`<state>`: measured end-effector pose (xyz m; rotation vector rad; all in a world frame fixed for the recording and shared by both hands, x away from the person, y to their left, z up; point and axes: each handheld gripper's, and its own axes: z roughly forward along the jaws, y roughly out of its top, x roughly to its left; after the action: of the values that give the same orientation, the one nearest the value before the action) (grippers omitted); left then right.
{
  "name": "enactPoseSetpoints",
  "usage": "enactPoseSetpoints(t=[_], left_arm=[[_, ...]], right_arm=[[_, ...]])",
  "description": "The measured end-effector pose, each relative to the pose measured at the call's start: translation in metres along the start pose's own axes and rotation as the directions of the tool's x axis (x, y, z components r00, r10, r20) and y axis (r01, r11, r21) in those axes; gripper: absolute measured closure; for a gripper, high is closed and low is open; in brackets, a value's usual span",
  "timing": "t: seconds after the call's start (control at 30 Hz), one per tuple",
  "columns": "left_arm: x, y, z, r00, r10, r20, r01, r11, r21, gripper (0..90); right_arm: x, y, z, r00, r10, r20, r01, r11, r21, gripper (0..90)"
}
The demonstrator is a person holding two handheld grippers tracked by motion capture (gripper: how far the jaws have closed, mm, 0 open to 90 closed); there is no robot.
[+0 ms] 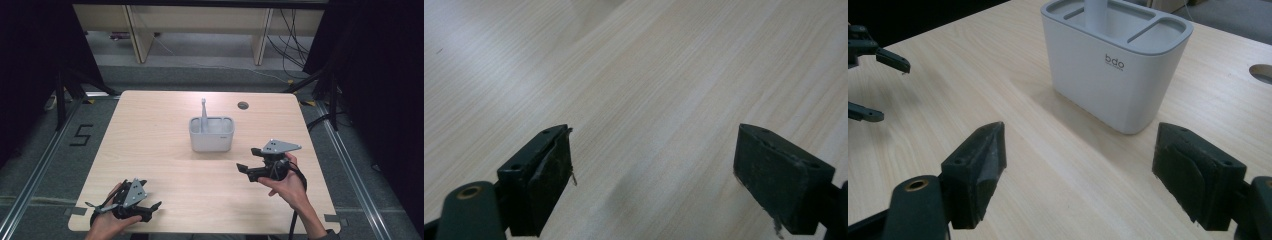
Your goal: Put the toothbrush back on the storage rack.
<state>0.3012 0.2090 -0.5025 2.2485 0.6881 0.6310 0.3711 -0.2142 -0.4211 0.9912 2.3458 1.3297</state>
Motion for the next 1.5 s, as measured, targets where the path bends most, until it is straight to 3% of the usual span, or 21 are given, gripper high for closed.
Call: enactPoseSetpoints(t=[0.03,0.07,0.13,0.17,0.23,0.27,0.3,0.57,0.6,0.67,0.7,0.83,0.87,0.93,0.97,1.0,1.1,1.4,1.43,1.47,1.5], left_arm=[[0.000,0.000,0.000,1.0000,0.000,0.000,0.000,1.0000,0.000,15.2],[0.000,0.000,0.000,1.0000,0.000,0.000,0.000,1.0000,0.001,15.1],[0.000,0.000,0.000,1.0000,-0.001,-0.001,0.001,1.0000,0.000,15.1],[0.000,0.000,0.000,1.0000,0.000,-0.001,0.000,1.0000,0.001,15.1],[0.000,0.000,0.000,1.0000,0.001,-0.001,-0.001,1.0000,0.000,15.2],[0.000,0.000,0.000,1.0000,0.001,-0.001,-0.001,1.0000,0.001,15.1],[0.000,0.000,0.000,1.0000,0.001,-0.001,-0.001,1.0000,0.001,15.1],[0.001,0.000,0.000,1.0000,0.003,0.005,-0.003,1.0000,0.008,15.2],[0.001,0.000,0.000,0.9999,0.012,0.010,-0.013,0.9999,0.011,15.1],[0.001,-0.001,0.000,0.9999,0.009,0.012,-0.009,0.9999,0.010,15.1],[0.001,-0.001,0.000,0.9999,0.005,0.012,-0.006,0.9999,0.011,15.1],[0.001,-0.001,0.000,0.9999,0.009,0.006,-0.009,0.9999,0.013,15.2],[0.001,-0.001,0.001,0.9999,0.008,0.007,-0.008,0.9999,0.014,15.1],[0.001,-0.001,0.001,1.0000,0.009,0.003,-0.009,0.9998,0.016,15.1],[0.001,-0.001,0.001,1.0000,0.009,0.003,-0.009,0.9998,0.016,15.1],[0.001,-0.001,0.001,1.0000,0.009,0.003,-0.009,0.9998,0.016,15.1],[0.001,-0.001,0.001,1.0000,0.008,0.001,-0.008,0.9999,0.015,15.2],[0.000,-0.001,0.001,1.0000,0.010,0.002,-0.010,0.9998,0.016,15.1],[0.000,-0.001,0.001,1.0000,0.010,0.001,-0.010,0.9998,0.016,15.2],[0.001,-0.001,0.001,1.0000,0.008,0.002,-0.008,0.9999,0.015,15.2],[0.001,-0.001,0.001,1.0000,0.006,0.001,-0.006,0.9999,0.013,15.1]], right_arm=[[-0.003,-0.001,0.002,0.9990,-0.044,0.003,0.044,0.999,-0.022,22.4],[-0.001,-0.002,0.001,0.9998,-0.018,-0.004,0.018,1.000,-0.003,22.4],[-0.001,-0.005,0.001,0.9998,-0.014,-0.010,0.014,1.000,0.003,22.3],[-0.003,-0.006,0.001,0.9991,-0.043,-0.004,0.043,0.999,-0.002,22.2],[-0.003,-0.008,0.001,0.9992,-0.040,0.004,0.040,0.999,0.003,22.0],[-0.001,-0.010,0.001,0.9999,-0.012,-0.002,0.012,1.000,0.004,21.9],[-0.003,-0.010,0.000,0.9993,-0.037,0.005,0.037,0.999,-0.002,21.8],[0.001,-0.019,-0.003,0.9999,0.006,-0.011,-0.005,1.000,0.020,21.3],[0.000,-0.021,-0.002,0.9999,-0.016,-0.006,0.016,1.000,0.007,21.4],[0.001,-0.024,-0.002,0.9999,0.003,-0.016,-0.003,1.000,0.011,21.4],[-0.001,-0.025,-0.003,0.9995,-0.031,0.001,0.031,0.999,0.009,21.3],[0.000,-0.033,-0.005,1.0000,-0.005,0.003,0.005,1.000,0.018,21.3],[-0.002,-0.035,-0.005,0.9998,-0.020,0.006,0.020,1.000,0.020,21.3],[0.001,-0.039,-0.006,0.9997,0.025,-0.003,-0.025,0.999,0.035,21.4],[-0.002,-0.040,-0.006,0.9999,-0.013,0.003,0.013,1.000,0.027,21.3],[0.001,-0.042,-0.007,0.9995,0.033,-0.004,-0.033,0.999,0.037,21.4],[-0.002,-0.044,-0.008,0.9999,-0.006,0.010,0.006,1.000,0.025,21.3],[-0.001,-0.053,-0.011,0.9999,0.017,-0.001,-0.017,0.999,0.027,20.5],[0.001,-0.054,-0.012,0.9989,0.046,-0.005,-0.046,0.998,0.038,20.0],[-0.002,-0.055,-0.013,0.9999,0.012,0.003,-0.012,1.000,0.026,19.7],[-0.001,-0.056,-0.012,0.9996,0.029,0.001,-0.029,0.999,0.021,18.6]])
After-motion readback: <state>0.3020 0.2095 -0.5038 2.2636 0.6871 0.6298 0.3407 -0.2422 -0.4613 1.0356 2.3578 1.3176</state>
